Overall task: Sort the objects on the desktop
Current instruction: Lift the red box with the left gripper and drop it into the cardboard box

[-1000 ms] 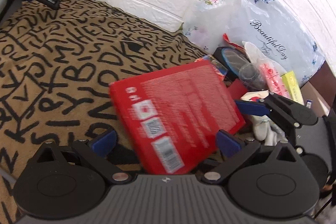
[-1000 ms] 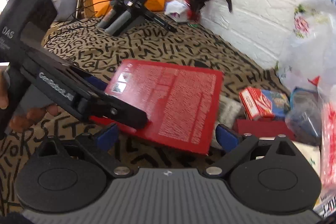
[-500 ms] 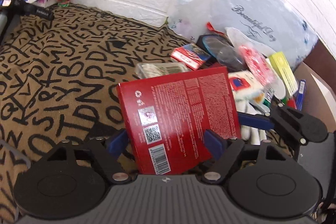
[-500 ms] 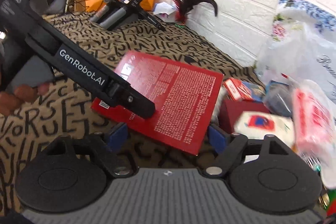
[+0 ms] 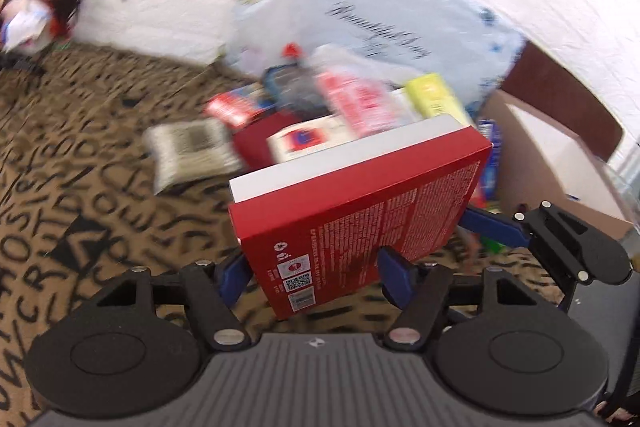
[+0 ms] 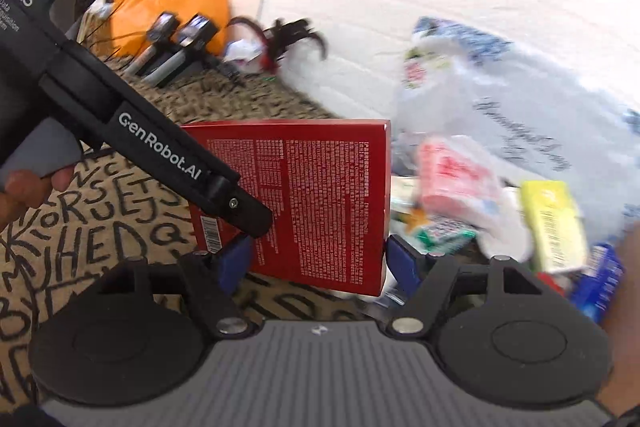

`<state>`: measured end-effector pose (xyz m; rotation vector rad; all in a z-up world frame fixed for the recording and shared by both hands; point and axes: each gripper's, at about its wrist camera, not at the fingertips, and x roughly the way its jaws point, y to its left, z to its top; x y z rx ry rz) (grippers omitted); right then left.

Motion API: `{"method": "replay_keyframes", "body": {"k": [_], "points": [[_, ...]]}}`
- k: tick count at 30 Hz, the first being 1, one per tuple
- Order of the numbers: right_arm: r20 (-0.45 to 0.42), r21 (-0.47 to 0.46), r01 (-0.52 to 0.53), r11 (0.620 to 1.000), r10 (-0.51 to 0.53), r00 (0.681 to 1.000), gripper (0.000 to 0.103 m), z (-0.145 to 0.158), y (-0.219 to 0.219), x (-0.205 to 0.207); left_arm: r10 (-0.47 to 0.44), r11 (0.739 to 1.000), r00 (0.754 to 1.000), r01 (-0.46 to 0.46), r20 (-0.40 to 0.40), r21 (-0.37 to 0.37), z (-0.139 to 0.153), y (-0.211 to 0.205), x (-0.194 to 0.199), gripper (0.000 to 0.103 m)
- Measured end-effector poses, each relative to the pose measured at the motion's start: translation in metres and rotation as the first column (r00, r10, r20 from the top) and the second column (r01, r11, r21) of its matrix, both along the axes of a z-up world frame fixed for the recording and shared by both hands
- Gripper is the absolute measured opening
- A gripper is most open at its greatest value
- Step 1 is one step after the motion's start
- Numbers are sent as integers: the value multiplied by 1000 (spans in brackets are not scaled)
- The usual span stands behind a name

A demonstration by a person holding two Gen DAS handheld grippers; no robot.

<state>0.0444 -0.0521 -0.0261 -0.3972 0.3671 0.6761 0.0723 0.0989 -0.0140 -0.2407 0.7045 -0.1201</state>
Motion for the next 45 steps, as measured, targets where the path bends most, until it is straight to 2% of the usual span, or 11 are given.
{"method": "replay_keyframes", "body": {"k": [5, 9, 15, 19, 25, 32, 40, 45], "points": [[67, 62, 103, 993, -108, 992, 72, 19, -44, -10, -77, 997, 994, 75, 77, 30, 31, -50, 4, 68], [114, 118, 188, 975, -202, 973, 72, 37, -86, -13, -147, 989, 981, 142, 130, 46, 53, -93, 15, 68], [169, 177, 307, 935, -336, 926, 72, 63, -148, -9, -255, 967, 947, 246, 197, 70, 83, -164, 41, 68], [181, 200, 385, 901, -420, 889, 72, 73, -184, 2, -317, 948, 925, 314, 208, 52, 90, -207, 63, 68], [149, 218, 485, 847, -520, 841, 72, 74, -244, 25, -404, 914, 897, 402, 182, 49, 81, -268, 104, 68], [79, 191, 577, 794, -598, 798, 72, 59, -303, 56, -460, 885, 880, 465, 115, -17, 60, -329, 163, 68], [-15, 129, 639, 758, -643, 766, 72, 54, -356, 114, -478, 875, 875, 482, 74, -47, 36, -380, 215, 67], [-67, 66, 677, 733, -673, 736, 72, 38, -376, 150, -488, 869, 872, 490, 43, -70, 18, -400, 237, 68]]}}
